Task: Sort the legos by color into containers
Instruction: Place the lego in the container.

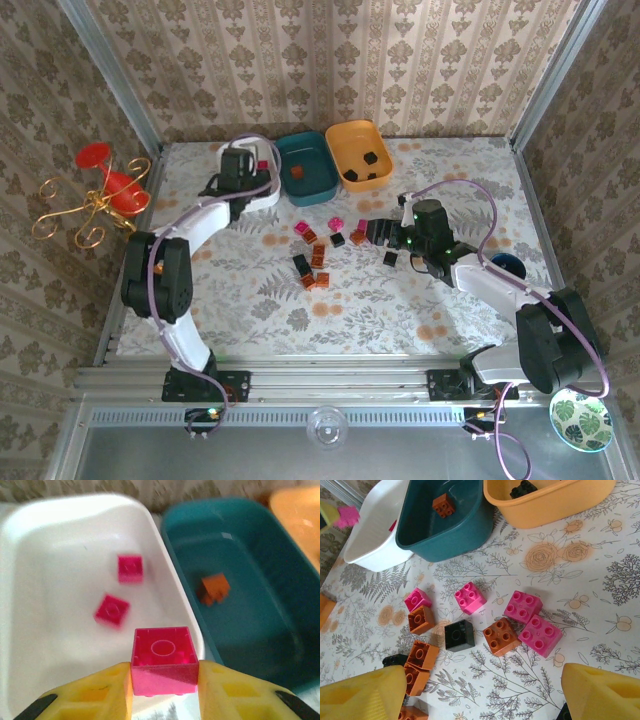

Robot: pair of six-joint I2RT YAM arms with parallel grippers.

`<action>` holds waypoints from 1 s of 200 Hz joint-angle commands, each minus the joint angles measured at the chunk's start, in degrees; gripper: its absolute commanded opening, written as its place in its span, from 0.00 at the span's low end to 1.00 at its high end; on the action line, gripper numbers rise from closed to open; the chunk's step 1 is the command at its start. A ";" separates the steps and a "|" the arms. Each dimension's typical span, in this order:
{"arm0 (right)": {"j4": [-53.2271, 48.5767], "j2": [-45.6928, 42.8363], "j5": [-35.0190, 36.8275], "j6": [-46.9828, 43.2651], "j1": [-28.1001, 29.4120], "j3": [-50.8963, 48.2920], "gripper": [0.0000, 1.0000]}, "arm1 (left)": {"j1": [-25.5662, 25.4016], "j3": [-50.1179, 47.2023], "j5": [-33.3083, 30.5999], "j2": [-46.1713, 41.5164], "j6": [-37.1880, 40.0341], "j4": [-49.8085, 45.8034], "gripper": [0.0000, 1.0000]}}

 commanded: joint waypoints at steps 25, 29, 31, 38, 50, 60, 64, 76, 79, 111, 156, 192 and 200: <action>-0.69 -2.60 0.35 0.27 -0.20 -0.56 0.82 | 3.59 14.25 -1.62 11.27 2.29 -6.44 0.37; -0.98 -2.83 0.50 0.37 -0.19 -0.49 0.82 | 3.74 15.30 -2.16 12.03 2.58 -6.82 0.37; -1.15 -2.98 0.60 0.41 -0.19 -0.50 0.82 | 3.81 15.64 -2.51 12.40 2.73 -6.99 0.37; -1.69 -3.43 1.01 0.53 -0.17 -0.77 0.82 | 4.08 17.64 -3.58 13.85 3.25 -7.97 0.38; -2.51 -4.14 1.66 0.96 -0.19 -1.28 0.82 | 4.62 20.62 -5.25 15.98 4.02 -9.68 0.38; -2.97 -4.76 1.99 1.22 -0.10 -1.93 0.82 | 5.01 22.66 -6.22 17.42 4.54 -10.77 0.38; -3.07 -5.06 2.12 1.32 -0.08 -2.24 0.83 | 5.19 23.35 -6.48 17.93 4.70 -11.12 0.39; -3.36 -5.92 2.60 1.66 -0.01 -3.12 0.82 | 5.58 25.42 -6.74 19.10 5.00 -12.96 0.44; -3.46 -6.08 2.70 1.72 -0.01 -3.30 0.82 | 5.66 25.84 -6.64 19.18 5.00 -13.32 0.47; -4.47 -7.31 3.89 1.62 0.24 -4.16 0.82 | 5.44 20.11 -2.27 13.46 2.67 -10.80 0.68; -3.41 -4.54 3.80 0.92 0.93 -3.66 0.82 | 1.70 -0.63 8.33 -2.25 -1.54 -3.59 0.75; -4.48 -0.58 5.23 -1.66 4.96 -1.10 0.82 | -4.63 -16.90 12.19 -12.36 -3.49 0.15 0.75; -5.22 0.52 6.57 -2.56 6.94 -0.09 0.81 | -5.63 -19.53 12.53 -13.72 -4.14 0.53 0.75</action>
